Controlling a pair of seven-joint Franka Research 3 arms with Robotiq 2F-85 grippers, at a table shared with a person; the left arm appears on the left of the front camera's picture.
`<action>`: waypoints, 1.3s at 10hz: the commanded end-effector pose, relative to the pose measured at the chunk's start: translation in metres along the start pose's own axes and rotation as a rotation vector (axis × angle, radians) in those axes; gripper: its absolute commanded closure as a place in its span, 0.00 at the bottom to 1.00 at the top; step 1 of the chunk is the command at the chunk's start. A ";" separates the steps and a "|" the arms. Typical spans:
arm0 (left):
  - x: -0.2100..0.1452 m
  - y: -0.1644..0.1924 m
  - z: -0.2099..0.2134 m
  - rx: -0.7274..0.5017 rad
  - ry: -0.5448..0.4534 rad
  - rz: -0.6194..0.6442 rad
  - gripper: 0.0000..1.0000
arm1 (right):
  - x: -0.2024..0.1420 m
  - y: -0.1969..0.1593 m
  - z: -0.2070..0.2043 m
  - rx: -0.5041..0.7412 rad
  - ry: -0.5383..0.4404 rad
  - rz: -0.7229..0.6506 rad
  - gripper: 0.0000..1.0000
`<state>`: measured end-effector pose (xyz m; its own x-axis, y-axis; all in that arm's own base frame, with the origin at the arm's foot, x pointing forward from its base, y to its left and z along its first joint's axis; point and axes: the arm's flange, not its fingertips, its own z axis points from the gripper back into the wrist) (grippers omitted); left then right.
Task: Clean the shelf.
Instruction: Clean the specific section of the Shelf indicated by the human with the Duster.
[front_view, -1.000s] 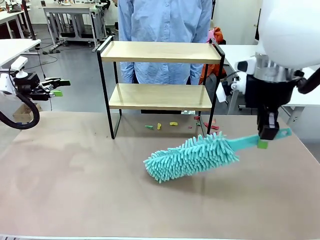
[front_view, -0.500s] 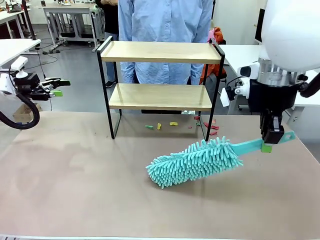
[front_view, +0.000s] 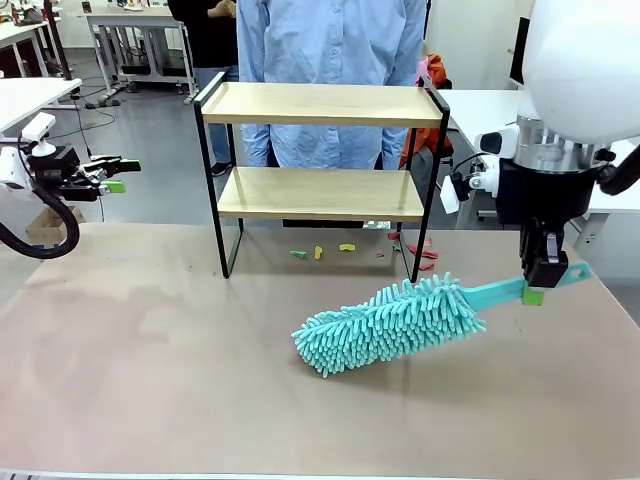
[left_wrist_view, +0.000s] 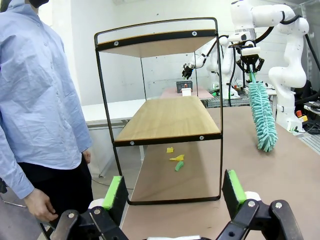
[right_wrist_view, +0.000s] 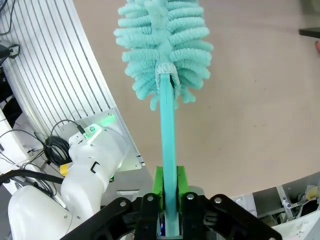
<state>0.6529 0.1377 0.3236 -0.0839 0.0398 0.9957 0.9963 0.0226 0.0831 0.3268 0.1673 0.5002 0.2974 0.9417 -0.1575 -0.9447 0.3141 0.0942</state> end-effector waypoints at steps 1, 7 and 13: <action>0.004 -0.002 -0.002 0.006 -0.002 -0.015 0.00 | 0.003 0.001 0.005 -0.014 -0.007 -0.009 0.87; 0.004 -0.002 -0.002 0.006 -0.002 -0.015 0.00 | 0.003 0.001 0.005 -0.014 -0.007 -0.009 0.87; 0.004 -0.002 -0.002 0.006 -0.002 -0.015 0.00 | 0.003 0.001 0.005 -0.014 -0.007 -0.009 0.87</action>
<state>0.6529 0.1377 0.3236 -0.0839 0.0398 0.9957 0.9963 0.0226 0.0831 0.3268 0.1674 0.5003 0.2974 0.9417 -0.1575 -0.9447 0.3141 0.0942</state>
